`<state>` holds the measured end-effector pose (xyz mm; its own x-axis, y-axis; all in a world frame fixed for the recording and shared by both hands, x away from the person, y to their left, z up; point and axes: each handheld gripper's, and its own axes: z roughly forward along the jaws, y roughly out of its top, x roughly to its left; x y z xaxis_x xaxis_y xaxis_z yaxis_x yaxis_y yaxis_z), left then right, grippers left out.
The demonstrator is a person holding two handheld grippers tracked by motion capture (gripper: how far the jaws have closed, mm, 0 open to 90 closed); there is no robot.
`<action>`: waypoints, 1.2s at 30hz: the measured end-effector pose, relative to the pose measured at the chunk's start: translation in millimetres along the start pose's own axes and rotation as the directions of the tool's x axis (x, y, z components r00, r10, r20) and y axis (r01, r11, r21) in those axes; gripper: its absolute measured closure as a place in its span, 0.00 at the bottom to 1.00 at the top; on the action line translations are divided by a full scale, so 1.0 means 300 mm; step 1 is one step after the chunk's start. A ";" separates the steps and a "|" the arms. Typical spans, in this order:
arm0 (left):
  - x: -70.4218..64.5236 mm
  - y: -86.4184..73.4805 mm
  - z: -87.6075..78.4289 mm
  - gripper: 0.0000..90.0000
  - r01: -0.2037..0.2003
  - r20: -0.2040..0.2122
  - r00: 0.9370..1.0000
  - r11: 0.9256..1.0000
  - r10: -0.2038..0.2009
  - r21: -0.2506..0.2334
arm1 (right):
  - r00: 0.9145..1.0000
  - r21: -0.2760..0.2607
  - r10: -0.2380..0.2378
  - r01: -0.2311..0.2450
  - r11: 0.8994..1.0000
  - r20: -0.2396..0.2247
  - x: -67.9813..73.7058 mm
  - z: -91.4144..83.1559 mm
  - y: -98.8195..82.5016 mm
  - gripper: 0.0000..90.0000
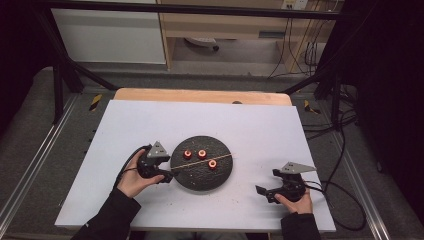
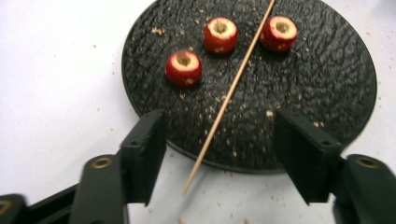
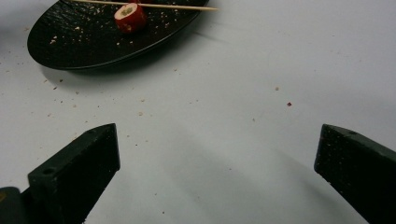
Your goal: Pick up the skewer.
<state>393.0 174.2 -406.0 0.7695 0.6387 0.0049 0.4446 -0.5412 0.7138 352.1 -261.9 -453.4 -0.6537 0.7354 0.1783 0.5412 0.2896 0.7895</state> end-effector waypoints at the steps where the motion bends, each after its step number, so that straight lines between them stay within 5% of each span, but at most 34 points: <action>1: -0.001 0.006 0.004 0.43 0.002 -0.005 1.000 1.000 -0.002 0.002 | 1.000 0.000 0.001 -0.001 1.000 0.000 0.000 0.001 0.000 0.01; 19: 0.010 0.036 0.083 0.84 0.071 -0.053 0.996 0.997 -0.069 0.038 | 1.000 0.000 0.003 -0.003 1.000 -0.004 0.001 0.001 0.000 0.01; 29: 0.009 0.032 0.107 0.99 0.067 -0.047 0.997 0.997 -0.065 0.047 | 1.000 0.001 0.004 -0.004 1.000 -0.004 0.000 0.000 0.000 0.01; 36: 0.003 0.029 0.115 1.00 0.057 -0.028 0.998 0.997 -0.055 0.060 | 1.000 0.001 0.003 -0.003 1.000 -0.004 0.001 -0.001 0.000 0.01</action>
<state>413.3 151.1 -424.0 0.7305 0.6828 -0.0147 0.5144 -0.5359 0.6694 351.7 -262.0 -453.3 -0.6542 0.7337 0.1835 0.5437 0.2877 0.7884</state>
